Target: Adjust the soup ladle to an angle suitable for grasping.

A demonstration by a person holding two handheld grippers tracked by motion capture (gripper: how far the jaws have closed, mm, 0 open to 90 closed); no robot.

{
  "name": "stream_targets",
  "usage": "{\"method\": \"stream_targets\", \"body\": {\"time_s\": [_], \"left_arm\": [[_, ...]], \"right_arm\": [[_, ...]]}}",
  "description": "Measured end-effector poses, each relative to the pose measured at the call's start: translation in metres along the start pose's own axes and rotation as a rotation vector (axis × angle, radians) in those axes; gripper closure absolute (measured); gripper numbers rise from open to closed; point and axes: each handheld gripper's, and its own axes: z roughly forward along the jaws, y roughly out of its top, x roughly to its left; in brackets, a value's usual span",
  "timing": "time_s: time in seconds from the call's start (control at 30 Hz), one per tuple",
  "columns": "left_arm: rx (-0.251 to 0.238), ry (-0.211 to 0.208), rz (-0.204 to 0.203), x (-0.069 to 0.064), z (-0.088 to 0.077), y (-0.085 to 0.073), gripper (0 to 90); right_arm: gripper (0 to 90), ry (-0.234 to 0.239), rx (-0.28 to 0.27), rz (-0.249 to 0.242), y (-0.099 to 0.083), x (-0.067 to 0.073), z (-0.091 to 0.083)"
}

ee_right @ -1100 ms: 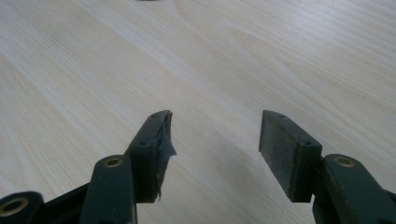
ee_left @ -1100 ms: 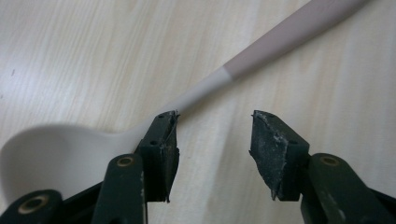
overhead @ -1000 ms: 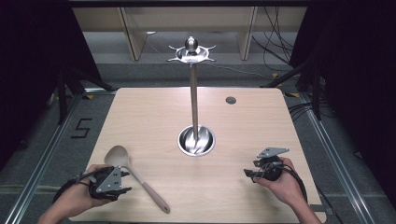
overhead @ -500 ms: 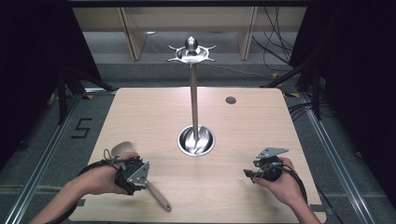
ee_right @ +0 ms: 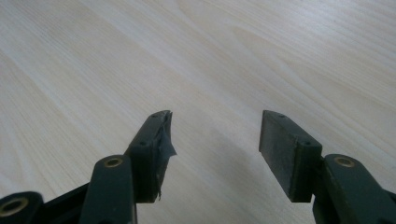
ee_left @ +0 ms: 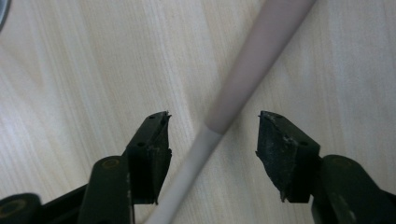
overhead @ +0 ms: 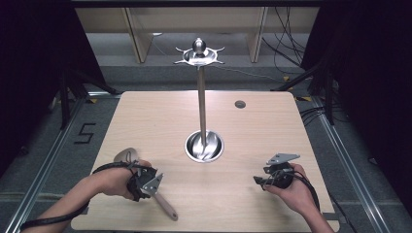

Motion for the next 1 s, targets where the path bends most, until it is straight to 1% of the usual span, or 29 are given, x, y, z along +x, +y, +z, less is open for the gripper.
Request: {"method": "stream_targets", "body": {"time_s": [0.03,0.07,0.1,0.13,0.17,0.2,0.23,0.37,0.4,0.43,0.47,0.53,0.57,0.6,0.63,0.67,0.7,0.73,0.83,0.97,1.0], "left_arm": [[0.005,-0.011,0.007,0.000,0.001,0.000,46.6],[0.045,-0.014,0.055,0.004,0.001,0.000,47.4],[0.047,-0.019,0.054,0.004,0.002,0.000,47.8],[0.063,-0.025,0.070,0.005,0.003,0.000,48.0],[0.062,-0.028,0.069,0.005,0.004,0.000,48.3],[0.035,-0.036,0.028,0.003,0.007,0.000,49.1],[0.045,-0.036,0.037,0.004,0.008,0.000,49.8],[0.055,-0.050,0.042,0.007,0.010,0.000,52.8],[0.093,-0.054,0.088,0.010,0.009,0.001,53.1],[0.092,-0.061,0.082,0.011,0.011,0.001,54.2],[0.065,-0.066,0.045,0.009,0.013,0.000,54.9],[0.068,-0.066,0.048,0.010,0.014,0.000,55.8],[0.074,-0.075,0.052,0.011,0.016,0.001,56.5],[0.077,-0.076,0.056,0.011,0.016,0.001,56.9],[0.081,-0.080,0.058,0.012,0.017,0.001,57.6],[0.079,-0.086,0.052,0.012,0.018,0.001,58.6],[0.085,-0.093,0.057,0.012,0.018,0.002,59.5],[0.089,-0.098,0.059,0.012,0.019,0.002,59.6],[0.099,-0.105,0.071,0.013,0.022,0.002,63.0],[0.106,-0.105,0.074,0.014,0.023,0.003,65.8],[0.110,-0.112,0.085,0.013,0.024,0.003,67.0]], "right_arm": [[44.3,-0.006,0.001,-0.001,0.000,0.000,0.000],[44.3,-0.006,0.001,-0.002,0.000,0.000,-0.001],[44.3,-0.005,0.001,0.001,0.000,0.000,-0.001],[44.3,-0.002,-0.004,0.005,0.000,0.001,0.000],[44.3,-0.001,-0.002,0.006,0.000,0.001,0.000],[44.3,0.001,-0.002,0.007,0.000,0.001,0.000],[44.3,0.001,-0.001,0.006,0.000,0.001,0.000],[44.3,-0.001,0.001,0.000,0.000,0.000,0.000],[44.3,-0.001,0.001,-0.001,0.000,0.000,0.000],[44.3,0.000,0.001,-0.002,0.000,0.000,0.000],[44.3,-0.001,0.001,-0.002,0.000,0.000,0.000],[44.3,-0.001,0.001,-0.002,0.000,0.000,0.000],[44.3,-0.002,0.001,-0.002,0.000,0.000,0.000],[44.3,-0.006,0.003,-0.024,0.000,-0.002,0.000],[44.3,-0.002,0.000,-0.001,0.000,0.000,0.000],[44.3,0.001,0.001,-0.001,0.000,0.000,0.000],[44.3,-0.001,0.002,-0.015,0.000,0.000,0.000],[44.3,0.001,0.000,-0.043,0.001,-0.003,0.000],[44.3,0.000,0.000,-0.040,0.000,-0.002,0.001],[44.3,-0.001,-0.001,-0.042,0.000,-0.002,0.001],[44.3,-0.001,-0.001,-0.044,0.000,-0.002,0.000]]}}
